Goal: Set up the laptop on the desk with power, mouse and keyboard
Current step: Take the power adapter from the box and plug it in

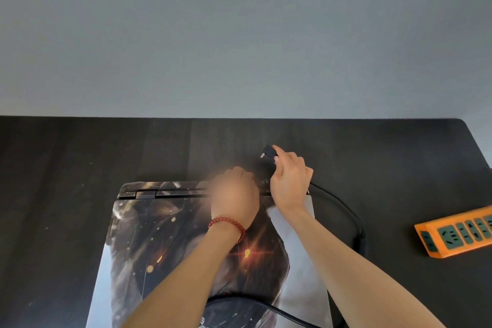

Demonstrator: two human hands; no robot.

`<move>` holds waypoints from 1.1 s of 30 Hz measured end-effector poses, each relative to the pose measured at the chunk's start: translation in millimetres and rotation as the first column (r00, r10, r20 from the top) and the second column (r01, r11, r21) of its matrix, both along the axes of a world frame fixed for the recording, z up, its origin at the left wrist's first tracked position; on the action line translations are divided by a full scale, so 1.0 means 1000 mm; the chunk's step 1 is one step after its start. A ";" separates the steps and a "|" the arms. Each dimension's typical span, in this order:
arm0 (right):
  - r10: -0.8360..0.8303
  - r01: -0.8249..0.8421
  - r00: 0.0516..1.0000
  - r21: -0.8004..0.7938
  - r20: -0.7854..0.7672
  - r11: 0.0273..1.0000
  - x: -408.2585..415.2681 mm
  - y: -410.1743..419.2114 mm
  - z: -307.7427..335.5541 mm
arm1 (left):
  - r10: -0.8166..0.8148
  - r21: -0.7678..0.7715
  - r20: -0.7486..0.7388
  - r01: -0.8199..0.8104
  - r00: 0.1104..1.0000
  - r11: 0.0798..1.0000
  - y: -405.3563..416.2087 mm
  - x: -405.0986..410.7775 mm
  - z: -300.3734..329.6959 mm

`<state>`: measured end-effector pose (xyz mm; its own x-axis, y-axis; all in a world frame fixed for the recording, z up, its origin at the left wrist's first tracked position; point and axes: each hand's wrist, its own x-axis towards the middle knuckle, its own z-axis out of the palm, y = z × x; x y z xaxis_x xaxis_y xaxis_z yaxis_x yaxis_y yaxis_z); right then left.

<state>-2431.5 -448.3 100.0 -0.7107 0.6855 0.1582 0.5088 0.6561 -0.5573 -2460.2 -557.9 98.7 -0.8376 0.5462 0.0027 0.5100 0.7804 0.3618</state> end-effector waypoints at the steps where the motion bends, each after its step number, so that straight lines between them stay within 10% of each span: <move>1: 0.010 -0.010 1.000 -0.001 0.016 1.000 0.000 0.001 -0.001 | 0.038 0.010 -0.009 -0.038 0.999 0.999 -0.002 0.001 -0.001; 11: 0.367 -0.374 0.915 0.012 0.165 0.927 0.006 0.005 -0.003 | 0.002 -0.072 -0.085 -0.008 0.996 0.997 -0.021 -0.005 0.003; 33: 0.487 -0.473 0.823 -0.124 0.293 0.872 -0.010 0.007 0.000 | 0.085 -0.008 -0.048 -0.085 0.995 0.996 -0.023 -0.005 -0.003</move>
